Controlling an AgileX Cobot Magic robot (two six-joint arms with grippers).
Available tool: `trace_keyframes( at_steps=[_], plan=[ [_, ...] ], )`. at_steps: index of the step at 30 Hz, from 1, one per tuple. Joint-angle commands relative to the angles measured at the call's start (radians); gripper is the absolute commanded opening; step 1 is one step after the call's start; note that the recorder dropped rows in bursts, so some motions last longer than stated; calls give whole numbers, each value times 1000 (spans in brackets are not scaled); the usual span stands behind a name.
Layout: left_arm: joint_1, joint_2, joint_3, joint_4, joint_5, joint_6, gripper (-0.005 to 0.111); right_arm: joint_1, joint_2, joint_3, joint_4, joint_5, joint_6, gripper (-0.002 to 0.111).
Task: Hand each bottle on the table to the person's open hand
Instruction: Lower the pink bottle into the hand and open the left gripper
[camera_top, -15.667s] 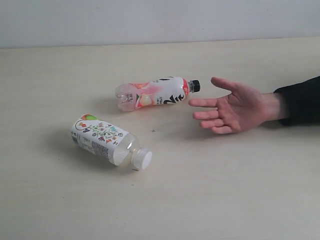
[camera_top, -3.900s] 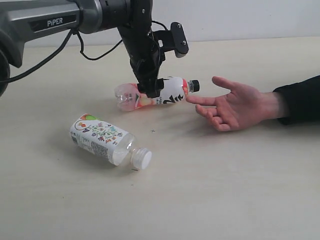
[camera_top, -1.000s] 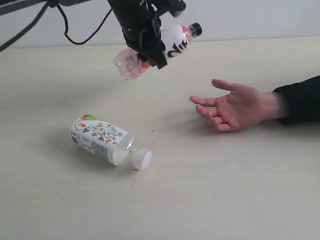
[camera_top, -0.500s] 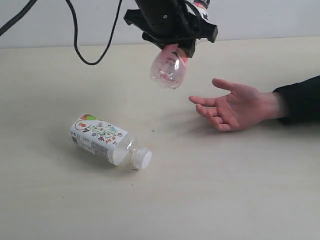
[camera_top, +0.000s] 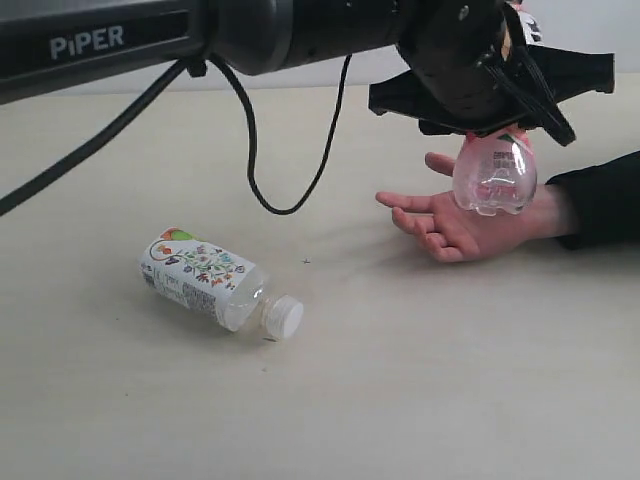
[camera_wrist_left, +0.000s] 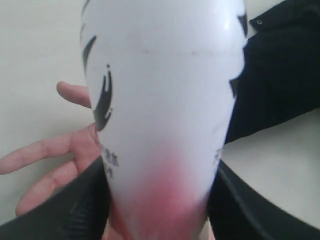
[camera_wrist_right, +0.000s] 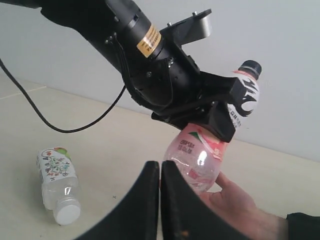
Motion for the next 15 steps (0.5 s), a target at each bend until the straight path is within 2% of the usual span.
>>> trace_keyframes(
  at_steps=[1,7,10,12,15],
  plan=[
    [-49,17,1,164,-19,-184,0,1,-4,1,2,-12,1,2],
    [-56,65,1,157,1,-200,0,1,-4,1,2,-12,-1,2],
    [-56,76,1,159,5,-80,0,1,-4,1,2,-12,-1,2],
    [-56,76,1,151,13,58,0,1,-4,1,2,-12,-1,2],
    [-56,72,1,120,15,48,0,1,-4,1,2,-12,-1,2]
  ],
)
